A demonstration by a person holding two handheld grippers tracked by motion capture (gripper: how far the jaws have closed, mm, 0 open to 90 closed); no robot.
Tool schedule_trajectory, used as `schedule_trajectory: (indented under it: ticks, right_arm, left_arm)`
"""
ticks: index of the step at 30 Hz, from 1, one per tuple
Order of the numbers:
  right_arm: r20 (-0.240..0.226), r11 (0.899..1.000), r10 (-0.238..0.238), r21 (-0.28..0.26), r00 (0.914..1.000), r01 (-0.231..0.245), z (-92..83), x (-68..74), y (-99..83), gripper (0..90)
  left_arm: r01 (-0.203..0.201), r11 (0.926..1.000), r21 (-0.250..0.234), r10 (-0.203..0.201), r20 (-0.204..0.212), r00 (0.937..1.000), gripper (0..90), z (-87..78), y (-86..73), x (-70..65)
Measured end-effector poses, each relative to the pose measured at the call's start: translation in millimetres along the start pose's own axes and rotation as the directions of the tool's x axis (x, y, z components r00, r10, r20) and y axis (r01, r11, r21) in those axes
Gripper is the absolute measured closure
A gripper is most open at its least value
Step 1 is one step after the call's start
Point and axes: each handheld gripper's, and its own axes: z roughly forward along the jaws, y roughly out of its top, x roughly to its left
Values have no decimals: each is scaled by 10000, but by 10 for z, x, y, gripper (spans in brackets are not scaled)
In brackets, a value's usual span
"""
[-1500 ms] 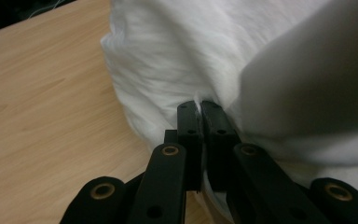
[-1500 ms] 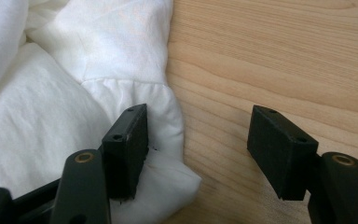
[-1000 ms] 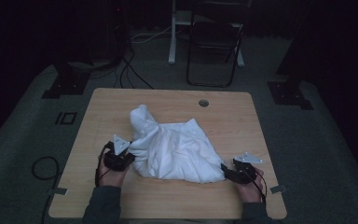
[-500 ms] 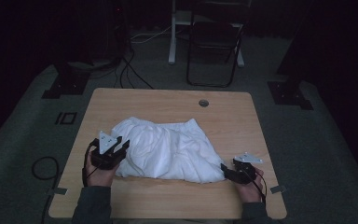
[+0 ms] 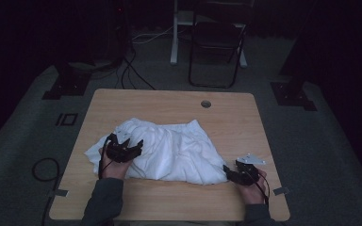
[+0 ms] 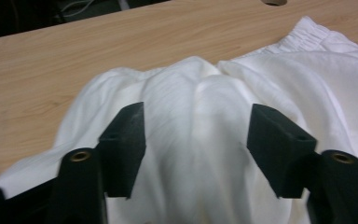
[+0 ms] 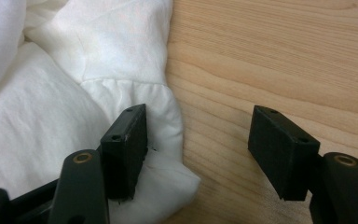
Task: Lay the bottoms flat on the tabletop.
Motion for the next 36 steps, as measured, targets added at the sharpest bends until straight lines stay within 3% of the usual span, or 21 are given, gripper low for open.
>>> schedule_trajectory:
  ticks: [5,10,13,16,18,20,24,25,28,32,36]
  right_arm:
    - [-13,10000,10,3,10000,-10,1,-1,1,369]
    - [-17,10000,9,3,10000,-9,1,-2,1,369]
    - [-20,10000,5,3,10000,-5,1,-2,1,369]
    - [-23,10000,1,3,10000,-1,1,-3,1,369]
    - [-23,10000,2,5,10000,-2,1,-2,1,369]
    - [-22,10000,-8,6,10000,8,1,-3,1,369]
    - [-24,10000,-19,5,10000,19,0,-4,1,369]
    - [-27,10000,-13,1,10000,13,1,-4,0,369]
    - [-25,10000,-16,-3,10000,16,1,-4,0,369]
    - [-24,10000,-16,-1,10000,16,1,-4,0,369]
    - [-26,10000,-14,-2,10000,14,1,-4,0,369]
  left_arm:
    - [-327,9983,474,326,41,9995,293,194,49,-134]
    - [-353,9922,1192,349,60,9994,291,386,-6,-198]
    - [-363,9844,1720,336,188,9993,418,470,-95,-209]
    - [-588,9798,1911,550,248,9982,667,493,-180,-213]
    - [-502,9819,1827,463,258,9986,792,453,-203,-203]
    - [-469,9858,1613,428,291,9987,839,380,-199,-207]
    - [-579,9877,1454,531,367,9979,850,292,-191,-218]
    - [-536,9921,1132,475,554,9973,852,121,-206,-236]
    - [-585,9937,956,520,689,9963,855,-58,-257,-248]
    - [-563,9953,784,505,751,9959,855,-277,-390,-249]
    - [-544,9941,943,467,821,9955,856,-448,-592,-252]
